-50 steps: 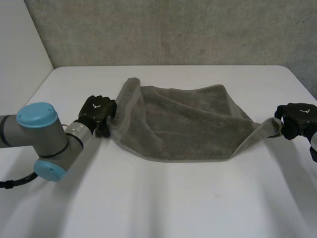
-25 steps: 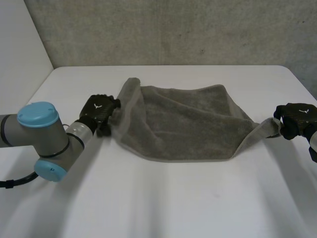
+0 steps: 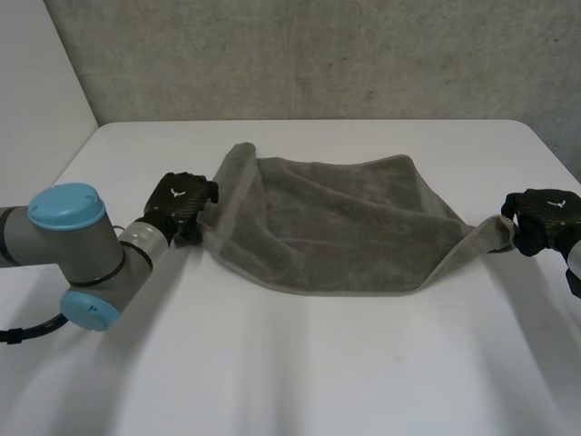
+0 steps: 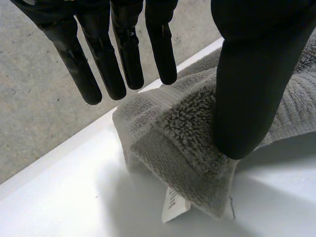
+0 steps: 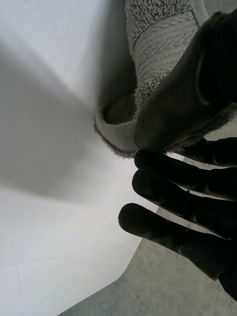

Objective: Fold the towel.

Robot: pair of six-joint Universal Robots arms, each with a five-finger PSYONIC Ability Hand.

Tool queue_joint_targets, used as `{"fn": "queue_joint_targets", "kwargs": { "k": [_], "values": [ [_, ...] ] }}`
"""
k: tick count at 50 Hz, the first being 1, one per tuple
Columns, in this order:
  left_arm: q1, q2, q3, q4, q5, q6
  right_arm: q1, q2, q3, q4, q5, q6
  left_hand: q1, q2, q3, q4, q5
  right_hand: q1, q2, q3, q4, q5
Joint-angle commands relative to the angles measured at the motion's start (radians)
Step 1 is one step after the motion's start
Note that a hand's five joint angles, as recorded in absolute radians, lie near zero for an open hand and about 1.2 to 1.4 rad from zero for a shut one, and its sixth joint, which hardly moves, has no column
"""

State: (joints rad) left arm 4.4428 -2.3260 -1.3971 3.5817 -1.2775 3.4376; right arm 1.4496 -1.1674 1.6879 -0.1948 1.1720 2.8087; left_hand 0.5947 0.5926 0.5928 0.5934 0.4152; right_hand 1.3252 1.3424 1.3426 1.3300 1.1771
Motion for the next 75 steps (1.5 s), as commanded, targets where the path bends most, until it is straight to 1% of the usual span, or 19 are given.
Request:
{"fn": "queue_joint_targets", "kwargs": {
  "k": [1,5,8,9,11,24,30,37,43,49,52,57,61,68,70,71,73,74,75],
  "values": [
    [-0.002,-0.004,0.000,0.000,0.000,0.002,0.000,0.000,-0.001,0.000,-0.002,0.000,0.100,0.102,0.102,0.101,0.105,0.071,0.054,0.054,0.066,0.045],
    [-0.002,-0.009,-0.002,0.000,0.001,0.002,0.000,0.000,0.001,0.000,-0.002,0.000,0.244,0.246,0.246,0.245,0.249,0.071,0.054,0.054,0.066,0.045],
    [-0.002,-0.012,0.000,0.002,0.001,0.002,0.000,0.000,0.001,0.000,-0.002,0.000,0.508,0.510,0.510,0.510,0.513,0.071,0.054,0.054,0.066,0.045],
    [-0.002,-0.012,-0.002,0.002,0.003,0.002,0.000,0.000,0.001,0.000,-0.002,0.000,0.703,0.705,0.705,0.704,0.708,0.071,0.054,0.054,0.066,0.045],
    [-0.002,-0.012,-0.002,0.002,0.003,0.002,0.000,0.000,0.001,0.000,-0.002,0.000,0.801,0.803,0.802,0.802,0.806,0.071,0.054,0.054,0.066,0.045],
    [0.007,0.076,-0.034,-0.021,0.000,0.003,0.006,-0.057,0.003,0.018,-0.005,0.002,0.802,0.804,0.803,0.803,0.807,0.071,0.054,0.054,0.066,0.045],
    [0.027,0.274,-0.132,-0.064,0.003,0.002,0.005,-0.247,-0.016,0.103,-0.015,0.015,0.802,0.804,0.803,0.803,0.807,0.071,0.054,0.054,0.066,0.045],
    [0.110,0.592,-0.289,-0.072,0.004,-0.003,-0.006,-0.474,-0.155,0.291,-0.100,0.020,0.802,0.804,0.803,0.803,0.807,0.071,0.054,0.054,0.066,0.045],
    [0.147,0.753,-0.298,-0.147,0.007,-0.008,-0.005,-0.514,-0.356,0.460,-0.118,0.018,0.802,0.804,0.803,0.803,0.807,0.071,0.054,0.054,0.066,0.045],
    [0.150,0.763,-0.266,-0.193,0.009,-0.011,-0.009,-0.460,-0.461,0.545,-0.129,0.003,0.802,0.804,0.803,0.803,0.807,0.071,0.054,0.054,0.066,0.045],
    [0.148,0.723,-0.249,-0.207,0.007,-0.012,0.015,-0.350,-0.504,0.586,-0.127,-0.038,0.802,0.804,0.803,0.803,0.807,0.071,0.054,0.054,0.066,0.045],
    [0.139,0.557,-0.188,-0.235,0.003,-0.011,0.118,-0.175,-0.556,0.657,-0.083,-0.186,0.802,0.804,0.803,0.803,0.807,0.071,0.054,0.054,0.066,0.045],
    [0.139,0.356,-0.030,-0.305,-0.005,-0.011,0.167,-0.010,-0.621,0.664,0.035,-0.277,0.802,0.804,0.803,0.803,0.807,0.071,0.054,0.054,0.066,0.045],
    [0.118,0.139,0.337,-0.428,-0.079,-0.012,0.227,0.163,-0.807,0.508,0.127,-0.239,0.802,0.804,0.803,0.803,0.807,0.071,0.054,0.054,0.066,0.045],
    [0.101,0.112,0.490,-0.408,-0.101,-0.021,0.265,0.167,-0.843,0.276,0.150,-0.151,0.802,0.804,0.803,0.803,0.807,0.071,0.054,0.054,0.066,0.045],
    [0.101,0.112,0.490,-0.408,-0.102,-0.021,0.265,0.167,-0.843,0.275,0.150,-0.150,0.802,0.804,0.803,0.803,0.807,0.071,0.054,0.054,0.066,0.045],
    [0.096,0.114,0.544,-0.362,-0.109,-0.035,0.278,0.126,-0.802,-0.011,0.198,-0.016,0.802,0.804,0.803,0.803,0.807,0.071,0.054,0.054,0.066,0.045],
    [0.092,0.122,0.568,-0.290,-0.118,-0.060,0.278,0.126,-0.801,-0.012,0.198,-0.015,0.802,0.804,0.803,0.803,0.807,0.071,0.054,0.054,0.066,0.045],
    [0.086,0.151,0.567,-0.196,-0.132,-0.102,0.276,0.073,-0.756,-0.137,0.225,0.047,0.802,0.804,0.803,0.803,0.807,0.071,0.054,0.054,0.066,0.045]
  ]
}}
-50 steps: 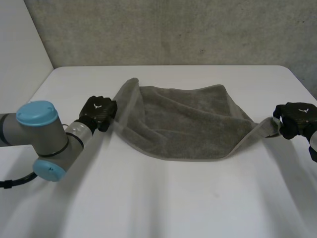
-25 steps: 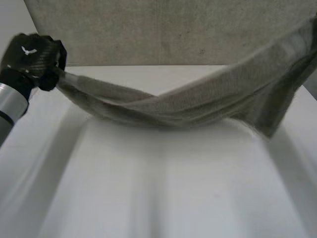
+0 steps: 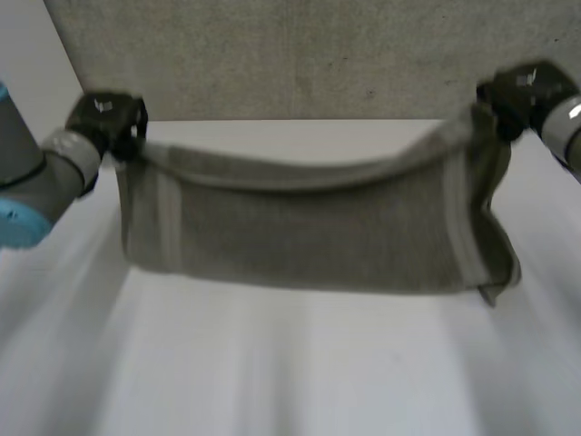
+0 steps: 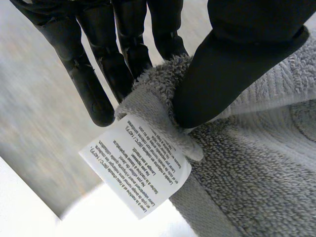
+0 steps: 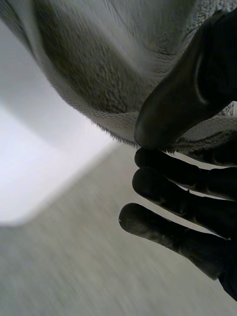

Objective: Fold the towel.

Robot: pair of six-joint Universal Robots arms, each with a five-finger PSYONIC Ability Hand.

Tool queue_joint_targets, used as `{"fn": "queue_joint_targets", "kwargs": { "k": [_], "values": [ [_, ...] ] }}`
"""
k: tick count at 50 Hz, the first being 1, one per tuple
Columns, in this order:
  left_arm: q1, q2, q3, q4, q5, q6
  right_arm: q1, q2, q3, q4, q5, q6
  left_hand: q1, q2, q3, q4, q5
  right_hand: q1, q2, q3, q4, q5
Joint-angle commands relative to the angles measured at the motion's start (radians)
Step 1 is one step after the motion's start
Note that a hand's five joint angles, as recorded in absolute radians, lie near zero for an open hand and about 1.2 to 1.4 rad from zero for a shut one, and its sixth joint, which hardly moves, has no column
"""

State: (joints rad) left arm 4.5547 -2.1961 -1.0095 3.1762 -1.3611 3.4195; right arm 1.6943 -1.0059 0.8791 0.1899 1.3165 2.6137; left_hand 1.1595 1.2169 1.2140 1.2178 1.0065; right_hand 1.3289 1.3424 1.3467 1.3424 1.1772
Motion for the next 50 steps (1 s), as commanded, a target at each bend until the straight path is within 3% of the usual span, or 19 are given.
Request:
{"fn": "queue_joint_targets", "kwargs": {
  "k": [1,3,9,17,22,31,38,42,50],
  "values": [
    [-0.026,0.021,0.180,0.211,-0.049,-0.085,0.031,-0.089,0.054,-0.523,0.081,0.243,0.237,0.179,0.182,0.178,0.215,0.067,0.054,0.050,0.054,0.045],
    [-0.010,0.122,0.132,0.367,-0.088,-0.190,0.025,-0.227,0.156,-0.677,0.098,0.339,0.237,0.179,0.182,0.178,0.215,0.067,0.054,0.050,0.054,0.045],
    [0.021,0.208,0.012,0.430,-0.108,-0.296,0.005,-0.272,0.195,-0.604,0.066,0.387,0.237,0.179,0.182,0.178,0.215,0.067,0.054,0.050,0.054,0.045],
    [0.038,0.203,-0.205,0.410,-0.058,-0.301,-0.018,-0.214,0.247,-0.284,-0.186,0.361,0.237,0.179,0.182,0.178,0.215,0.067,0.054,0.050,0.054,0.045],
    [0.050,0.184,-0.413,0.421,-0.018,-0.292,-0.030,-0.163,0.334,-0.260,-0.250,0.300,0.237,0.179,0.182,0.178,0.215,0.067,0.054,0.050,0.054,0.045],
    [0.063,0.113,-0.596,0.423,0.023,-0.165,-0.054,-0.008,0.520,-0.254,-0.264,0.050,0.237,0.179,0.182,0.178,0.215,0.067,0.054,0.050,0.054,0.045],
    [0.078,0.110,-0.644,0.423,0.030,-0.095,-0.077,0.023,0.607,-0.286,-0.267,-0.004,0.237,0.179,0.182,0.178,0.215,0.067,0.054,0.050,0.054,0.045],
    [0.076,0.115,-0.644,0.424,0.030,-0.092,-0.084,-0.032,0.679,-0.368,-0.266,0.003,0.237,0.179,0.182,0.178,0.215,-0.222,-0.235,-0.239,-0.235,-0.245],
    [0.078,0.122,-0.643,0.426,0.028,-0.094,-0.085,-0.138,0.822,-0.516,-0.264,0.000,0.237,0.179,0.182,0.178,0.215,-0.504,-0.517,-0.521,-0.517,-0.527]
  ]
}}
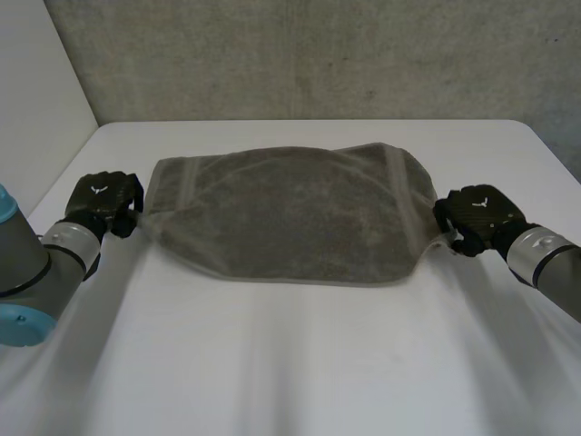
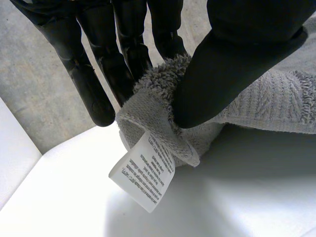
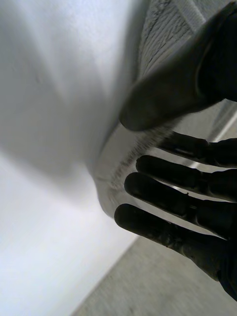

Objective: Fold the towel.

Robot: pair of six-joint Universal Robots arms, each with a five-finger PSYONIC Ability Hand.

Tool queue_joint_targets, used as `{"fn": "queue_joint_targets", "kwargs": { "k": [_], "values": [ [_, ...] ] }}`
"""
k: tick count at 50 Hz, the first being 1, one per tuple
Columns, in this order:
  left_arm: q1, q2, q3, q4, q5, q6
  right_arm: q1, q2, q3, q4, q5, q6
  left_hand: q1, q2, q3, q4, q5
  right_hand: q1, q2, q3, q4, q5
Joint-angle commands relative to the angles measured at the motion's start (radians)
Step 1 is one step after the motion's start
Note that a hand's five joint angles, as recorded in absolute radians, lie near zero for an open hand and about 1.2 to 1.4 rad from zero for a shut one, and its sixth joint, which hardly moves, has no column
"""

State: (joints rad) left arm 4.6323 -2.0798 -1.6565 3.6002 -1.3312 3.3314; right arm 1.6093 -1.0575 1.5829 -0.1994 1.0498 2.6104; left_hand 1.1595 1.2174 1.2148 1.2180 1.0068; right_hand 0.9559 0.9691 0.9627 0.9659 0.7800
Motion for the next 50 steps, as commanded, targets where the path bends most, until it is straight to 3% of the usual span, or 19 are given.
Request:
{"fn": "queue_joint_targets", "kwargs": {
  "k": [1,11,22,50],
  "values": [
    [0.000,0.006,0.003,0.000,-0.002,-0.006,0.000,-0.087,0.118,-0.127,0.003,0.004,0.237,0.179,0.181,0.178,0.215,-0.131,-0.144,-0.138,-0.141,-0.130],
    [0.003,0.004,-0.002,0.000,-0.002,-0.009,-0.005,-0.101,0.215,-0.141,-0.007,-0.026,0.237,0.179,0.181,0.178,0.215,-0.418,-0.432,-0.425,-0.428,-0.417],
    [0.011,0.007,-0.011,0.000,0.000,-0.009,-0.026,-0.125,0.273,-0.109,0.003,-0.112,0.237,0.179,0.181,0.178,0.215,-0.504,-0.517,-0.511,-0.514,-0.502],
    [0.013,0.009,-0.016,0.002,0.000,-0.009,-0.052,0.007,0.166,-0.066,-0.005,-0.104,0.237,0.179,0.181,0.178,0.215,-0.366,-0.379,-0.373,-0.376,-0.365]
  ]
}}
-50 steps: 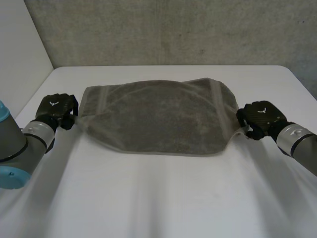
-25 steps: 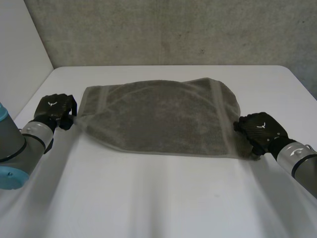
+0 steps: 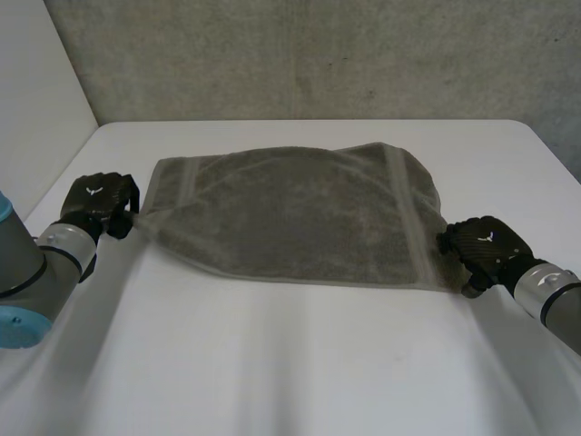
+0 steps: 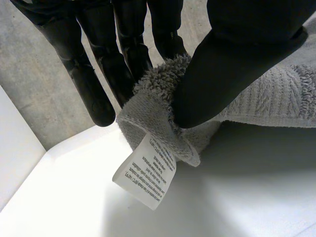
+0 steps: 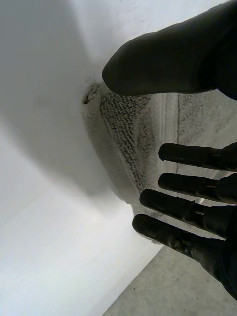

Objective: Fold the towel.

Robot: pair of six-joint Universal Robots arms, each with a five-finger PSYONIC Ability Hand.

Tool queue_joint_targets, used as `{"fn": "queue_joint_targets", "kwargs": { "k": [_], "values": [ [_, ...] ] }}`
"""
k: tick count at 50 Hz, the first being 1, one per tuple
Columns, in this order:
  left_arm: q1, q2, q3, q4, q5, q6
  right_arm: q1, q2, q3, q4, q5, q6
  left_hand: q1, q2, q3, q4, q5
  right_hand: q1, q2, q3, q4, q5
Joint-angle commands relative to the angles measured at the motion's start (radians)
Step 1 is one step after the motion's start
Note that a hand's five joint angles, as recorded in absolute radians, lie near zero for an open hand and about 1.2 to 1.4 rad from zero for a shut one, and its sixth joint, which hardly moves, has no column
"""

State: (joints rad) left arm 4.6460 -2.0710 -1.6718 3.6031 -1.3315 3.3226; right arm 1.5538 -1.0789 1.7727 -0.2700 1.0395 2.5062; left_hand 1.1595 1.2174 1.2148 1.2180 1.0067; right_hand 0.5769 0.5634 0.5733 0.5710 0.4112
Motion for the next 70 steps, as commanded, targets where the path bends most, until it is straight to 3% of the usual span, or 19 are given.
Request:
{"fn": "queue_joint_targets", "kwargs": {
  "k": [1,70],
  "values": [
    [-0.001,0.000,-0.002,-0.001,0.000,0.000,0.003,0.030,-0.025,0.006,0.005,0.002,0.237,0.179,0.181,0.178,0.215,0.007,0.021,0.011,0.013,-0.002],
    [-0.001,0.000,-0.008,0.000,0.006,0.000,0.072,0.132,-0.196,0.000,0.047,0.014,0.237,0.179,0.181,0.178,0.215,0.130,0.144,0.134,0.136,0.122]
  ]
}}
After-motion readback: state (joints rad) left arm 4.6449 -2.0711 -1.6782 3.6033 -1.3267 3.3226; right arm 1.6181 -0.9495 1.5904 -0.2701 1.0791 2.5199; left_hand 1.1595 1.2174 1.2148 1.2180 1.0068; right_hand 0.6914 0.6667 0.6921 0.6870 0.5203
